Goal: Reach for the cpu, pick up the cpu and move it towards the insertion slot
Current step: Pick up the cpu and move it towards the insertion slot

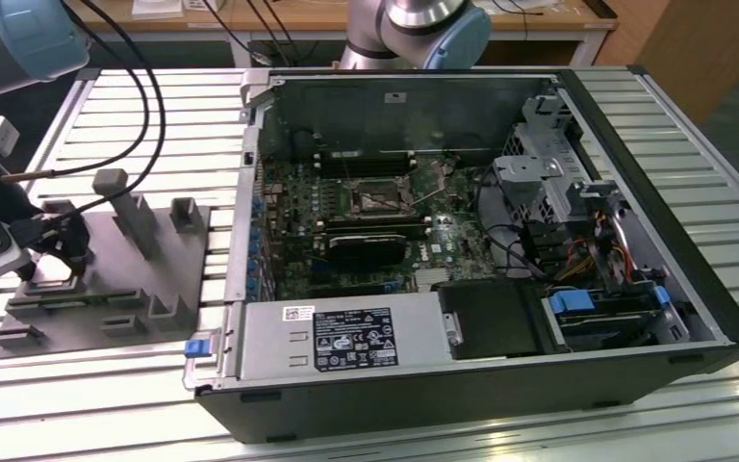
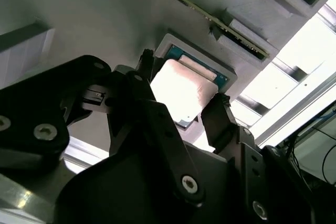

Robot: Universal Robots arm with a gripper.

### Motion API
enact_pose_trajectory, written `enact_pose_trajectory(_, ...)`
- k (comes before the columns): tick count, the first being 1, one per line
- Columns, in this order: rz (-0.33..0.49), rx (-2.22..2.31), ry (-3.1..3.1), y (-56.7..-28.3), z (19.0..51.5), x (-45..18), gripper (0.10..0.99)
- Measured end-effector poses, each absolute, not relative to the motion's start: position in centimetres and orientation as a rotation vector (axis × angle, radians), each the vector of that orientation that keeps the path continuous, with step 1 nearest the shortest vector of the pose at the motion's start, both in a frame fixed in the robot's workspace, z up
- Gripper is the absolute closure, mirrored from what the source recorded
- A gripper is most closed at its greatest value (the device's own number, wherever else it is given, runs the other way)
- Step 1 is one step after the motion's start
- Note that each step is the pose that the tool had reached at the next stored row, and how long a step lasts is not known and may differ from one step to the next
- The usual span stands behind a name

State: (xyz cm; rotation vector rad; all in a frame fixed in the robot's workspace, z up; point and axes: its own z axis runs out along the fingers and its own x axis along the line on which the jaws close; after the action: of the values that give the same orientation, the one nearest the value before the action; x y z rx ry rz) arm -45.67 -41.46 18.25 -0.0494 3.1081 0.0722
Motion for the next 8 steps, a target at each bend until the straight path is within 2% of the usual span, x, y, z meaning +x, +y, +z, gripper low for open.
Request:
enact_pose_trajectory(4,0.072,-0.049,3.108,-41.46,18.24,-45.67,0.451)
enact_pose_trajectory(5,0.072,-0.049,3.108,-41.46,18.24,-45.67,0.518)
enact_pose_trajectory(6,0.072,-0.049,3.108,-41.46,18.24,-45.67,0.545)
enact_pose_trajectory(8,0.072,-0.049,3.108,-41.46,18.23,-45.67,0.545)
